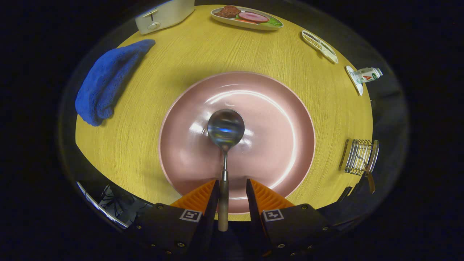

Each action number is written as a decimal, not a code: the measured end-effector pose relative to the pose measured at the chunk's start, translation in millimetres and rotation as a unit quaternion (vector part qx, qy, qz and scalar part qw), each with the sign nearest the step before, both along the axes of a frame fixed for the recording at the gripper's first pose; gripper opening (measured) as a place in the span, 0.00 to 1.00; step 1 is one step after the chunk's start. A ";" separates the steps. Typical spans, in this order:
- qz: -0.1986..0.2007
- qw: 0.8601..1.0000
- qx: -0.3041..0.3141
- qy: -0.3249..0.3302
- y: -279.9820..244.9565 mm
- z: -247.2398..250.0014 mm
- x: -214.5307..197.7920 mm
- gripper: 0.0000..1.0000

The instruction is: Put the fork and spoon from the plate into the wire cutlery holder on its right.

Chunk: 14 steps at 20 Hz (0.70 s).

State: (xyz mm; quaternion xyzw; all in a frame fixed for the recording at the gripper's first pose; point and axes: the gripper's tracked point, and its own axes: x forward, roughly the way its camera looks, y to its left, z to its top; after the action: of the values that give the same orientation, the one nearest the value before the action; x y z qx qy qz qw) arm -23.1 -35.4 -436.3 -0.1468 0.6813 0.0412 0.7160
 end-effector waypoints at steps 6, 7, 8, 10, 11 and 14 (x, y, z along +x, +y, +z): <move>0.002 1.000 -0.003 0.013 -2.1 0.2 -4.6 0.07; -0.004 1.000 -0.005 0.013 -2.4 1.5 -4.7 0.07; -0.005 1.000 -0.003 0.010 -1.7 3.8 -3.2 0.07; -0.003 1.000 -0.009 0.005 -4.6 10.3 -0.4 0.07; -0.003 1.000 -0.013 0.004 -8.4 13.0 0.9 0.07; -0.010 1.000 -0.014 -0.006 -12.6 21.1 8.0 0.07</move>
State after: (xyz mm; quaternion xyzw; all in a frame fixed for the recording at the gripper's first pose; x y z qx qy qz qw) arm -15.1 -48.0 -415.2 -0.1505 0.6792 0.0235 0.7180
